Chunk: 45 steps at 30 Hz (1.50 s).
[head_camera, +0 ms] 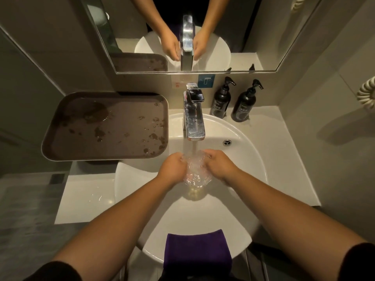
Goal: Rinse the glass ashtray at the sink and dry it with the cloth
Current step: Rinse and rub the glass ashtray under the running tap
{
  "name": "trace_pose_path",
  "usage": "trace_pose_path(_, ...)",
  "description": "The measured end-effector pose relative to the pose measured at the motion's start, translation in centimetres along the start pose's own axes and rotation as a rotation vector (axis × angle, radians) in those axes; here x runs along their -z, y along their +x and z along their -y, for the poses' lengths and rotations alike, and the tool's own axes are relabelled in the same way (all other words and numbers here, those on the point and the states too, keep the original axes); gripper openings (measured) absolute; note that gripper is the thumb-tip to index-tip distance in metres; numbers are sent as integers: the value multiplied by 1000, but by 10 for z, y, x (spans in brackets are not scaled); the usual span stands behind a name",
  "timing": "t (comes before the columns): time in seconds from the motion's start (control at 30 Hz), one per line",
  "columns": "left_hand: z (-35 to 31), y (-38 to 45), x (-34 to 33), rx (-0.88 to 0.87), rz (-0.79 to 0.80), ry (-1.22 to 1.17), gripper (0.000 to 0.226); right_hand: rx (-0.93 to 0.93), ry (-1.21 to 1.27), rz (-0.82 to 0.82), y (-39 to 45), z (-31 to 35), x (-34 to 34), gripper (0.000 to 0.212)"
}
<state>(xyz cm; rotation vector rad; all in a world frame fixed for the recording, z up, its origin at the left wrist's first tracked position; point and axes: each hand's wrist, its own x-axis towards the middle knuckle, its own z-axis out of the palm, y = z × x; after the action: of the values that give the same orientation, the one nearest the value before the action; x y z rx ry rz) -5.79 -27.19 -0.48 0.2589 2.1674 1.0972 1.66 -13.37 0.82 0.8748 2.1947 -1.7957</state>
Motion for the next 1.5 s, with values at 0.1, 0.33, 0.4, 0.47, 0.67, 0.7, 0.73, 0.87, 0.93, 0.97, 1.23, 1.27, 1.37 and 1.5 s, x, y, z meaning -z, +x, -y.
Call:
trace_pose_path(0.1, 1, 4, 4, 33, 124, 95, 33, 20, -222, 185, 6, 9, 18, 30)
trace_pose_path(0.33, 3, -1, -23, 21, -213, -258, 30, -67, 313, -304, 9, -3, -15, 21)
trace_pose_path(0.4, -1, -5, -19, -19, -142, -171, 23, -61, 201, -242, 3, -10, -13, 27)
trace_pose_path(0.47, -4, -3, -7, -67, -27, 6, 19, 21, 9, -42, 1, -7, -2, 33)
trace_pose_path(0.67, -10, -4, -3, -92, -72, 198, 29, 99, -175, -5, 9, 10, 10, 29)
trace_pose_path(0.7, -10, -5, -9, -92, -186, 128, 27, 97, -79, -118, 9, 9, 5, 26)
trace_pose_path(0.73, -10, -6, -14, -80, -272, 27, 26, 67, 36, -221, 12, 4, -1, 23)
trace_pose_path(0.87, -6, -5, -18, -22, -214, -137, 25, -17, 113, -255, 11, -8, -10, 19)
trace_pose_path(0.93, 0, 2, -8, -5, -51, -29, 28, 17, -35, -63, 9, -3, 2, 23)
trace_pose_path(0.97, 1, 3, -3, 16, 50, 8, 29, 32, -128, 40, 8, 2, 9, 23)
trace_pose_path(1.23, 0, -1, -11, -94, -229, -117, 28, -42, 154, -230, 7, 1, -8, 19)
trace_pose_path(1.27, -1, -2, -13, -83, -233, -198, 29, -85, 209, -272, 6, -4, -15, 18)
trace_pose_path(1.37, 1, 1, -10, -46, -178, -160, 28, -91, 100, -225, 2, -7, -17, 19)
trace_pose_path(1.5, 0, 3, 9, 94, 99, -38, 40, 3, -178, 90, 0, 6, 7, 18)
